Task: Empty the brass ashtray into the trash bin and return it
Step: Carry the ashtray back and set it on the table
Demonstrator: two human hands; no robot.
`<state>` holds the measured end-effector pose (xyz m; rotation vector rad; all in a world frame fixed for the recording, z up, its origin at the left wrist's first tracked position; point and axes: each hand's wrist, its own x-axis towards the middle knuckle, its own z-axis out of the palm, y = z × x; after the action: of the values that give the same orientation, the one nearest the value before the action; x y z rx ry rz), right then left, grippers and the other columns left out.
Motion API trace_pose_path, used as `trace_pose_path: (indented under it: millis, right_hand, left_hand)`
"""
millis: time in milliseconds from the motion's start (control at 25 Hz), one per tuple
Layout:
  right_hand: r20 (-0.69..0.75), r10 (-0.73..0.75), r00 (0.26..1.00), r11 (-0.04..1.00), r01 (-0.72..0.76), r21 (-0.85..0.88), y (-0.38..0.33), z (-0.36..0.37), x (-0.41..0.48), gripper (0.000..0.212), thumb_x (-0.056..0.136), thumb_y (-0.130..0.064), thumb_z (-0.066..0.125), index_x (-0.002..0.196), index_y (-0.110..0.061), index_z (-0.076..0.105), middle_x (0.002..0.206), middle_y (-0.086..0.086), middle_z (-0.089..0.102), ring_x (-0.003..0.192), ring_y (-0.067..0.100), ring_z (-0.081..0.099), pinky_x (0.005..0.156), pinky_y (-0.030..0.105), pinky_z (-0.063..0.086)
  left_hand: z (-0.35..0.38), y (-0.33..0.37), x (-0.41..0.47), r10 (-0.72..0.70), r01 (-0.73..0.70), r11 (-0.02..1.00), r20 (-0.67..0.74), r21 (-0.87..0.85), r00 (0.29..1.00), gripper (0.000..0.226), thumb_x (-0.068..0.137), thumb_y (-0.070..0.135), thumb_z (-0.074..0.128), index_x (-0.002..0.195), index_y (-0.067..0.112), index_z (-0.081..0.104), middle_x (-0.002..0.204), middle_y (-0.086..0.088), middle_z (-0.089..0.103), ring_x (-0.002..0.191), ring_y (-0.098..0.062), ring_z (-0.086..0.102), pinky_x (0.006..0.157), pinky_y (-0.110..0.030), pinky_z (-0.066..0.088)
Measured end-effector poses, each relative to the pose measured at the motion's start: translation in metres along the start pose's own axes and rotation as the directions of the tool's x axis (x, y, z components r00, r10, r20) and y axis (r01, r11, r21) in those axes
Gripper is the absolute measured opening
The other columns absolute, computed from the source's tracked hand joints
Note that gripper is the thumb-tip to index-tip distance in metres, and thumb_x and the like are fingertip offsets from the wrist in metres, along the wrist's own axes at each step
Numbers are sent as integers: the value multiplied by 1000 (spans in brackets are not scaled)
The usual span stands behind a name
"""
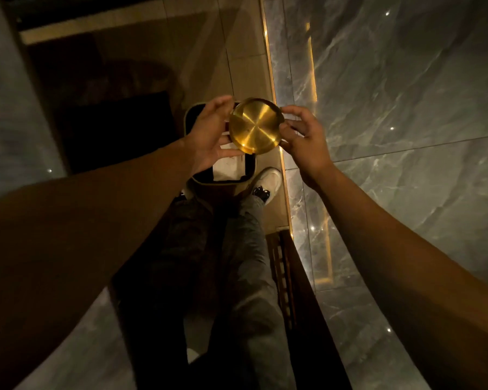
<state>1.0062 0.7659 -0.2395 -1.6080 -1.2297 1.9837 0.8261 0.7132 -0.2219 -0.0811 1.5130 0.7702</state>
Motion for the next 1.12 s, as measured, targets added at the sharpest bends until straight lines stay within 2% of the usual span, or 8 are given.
trace_pose_path:
  millis: [120, 320, 400, 520, 680, 760, 880, 1120]
  right_hand:
    - [-71, -38, 997, 998, 41, 40, -47, 0, -27, 26, 94, -7, 55, 119, -12, 61, 116, 14, 66, 110, 27, 65, 88, 41, 59]
    - [-95, -102, 990, 991, 110, 82, -100, 21, -76, 29, 95, -13, 57, 123, -13, 61, 119, 12, 67, 109, 23, 66, 83, 33, 59]
    - [-74, -122, 990, 990, 127, 61, -114, 39, -96, 31, 95, -18, 58, 126, -14, 61, 124, 8, 66, 114, 20, 64, 89, 38, 58]
    - [-29, -189, 981, 981, 190, 25, -135, 78, -125, 33, 96, -19, 57, 129, -13, 60, 121, 1, 67, 114, 14, 63, 92, 40, 57]
    - [25, -295, 955, 954, 296, -43, -159, 143, -168, 39, 94, -22, 58, 130, -8, 59, 98, -8, 68, 96, 8, 66, 88, 36, 57]
    - [62, -336, 940, 937, 340, -77, -169, 173, -193, 41, 92, -22, 59, 131, -7, 57, 110, 5, 68, 105, 18, 66, 91, 41, 56]
    - [113, -359, 927, 926, 369, -81, -177, 224, -235, 48, 88, -12, 67, 134, -5, 54, 130, 20, 59, 122, 33, 58, 102, 58, 47]
    - [285, -378, 881, 896, 426, -128, -187, 311, -305, 70, 76, -4, 76, 139, -5, 47, 134, 14, 59, 126, 26, 57, 105, 56, 45]
  left_hand:
    - [9, 21, -48, 137, -141, 987, 62, 72, 989, 32, 96, 32, 56, 127, 32, 49, 135, -4, 54, 117, -27, 61, 86, -43, 60]
    - [-11, 40, -121, 446, -481, 803, 180, 353, 877, 81, 74, 13, 81, 141, 34, 39, 138, 7, 46, 126, -15, 52, 96, -30, 55]
    - [-35, 42, -150, 500, -550, 753, 230, 360, 835, 96, 63, 15, 88, 141, 39, 37, 144, 6, 35, 135, -20, 43, 100, -41, 53]
    - [-75, 46, -187, 639, -649, 597, 210, 472, 740, 114, 52, 34, 92, 149, 29, 33, 145, 8, 31, 133, -13, 41, 93, -24, 54]
    - [-138, 40, -228, 785, -745, 482, 151, 461, 601, 113, 51, 52, 88, 147, 36, 32, 138, 17, 38, 128, 2, 43, 87, -7, 50]
    - [-171, 36, -248, 817, -770, 461, 127, 442, 563, 111, 49, 59, 86, 145, 39, 34, 134, 28, 38, 128, 4, 44, 93, -12, 51]
    - [-229, 27, -281, 838, -788, 461, 93, 409, 538, 113, 47, 56, 90, 145, 33, 37, 143, 13, 46, 131, -7, 49, 105, -37, 50]
    - [-320, 15, -355, 882, -797, 407, 36, 446, 470, 112, 47, 59, 87, 144, 27, 42, 140, 7, 53, 121, -4, 56, 97, -17, 49]
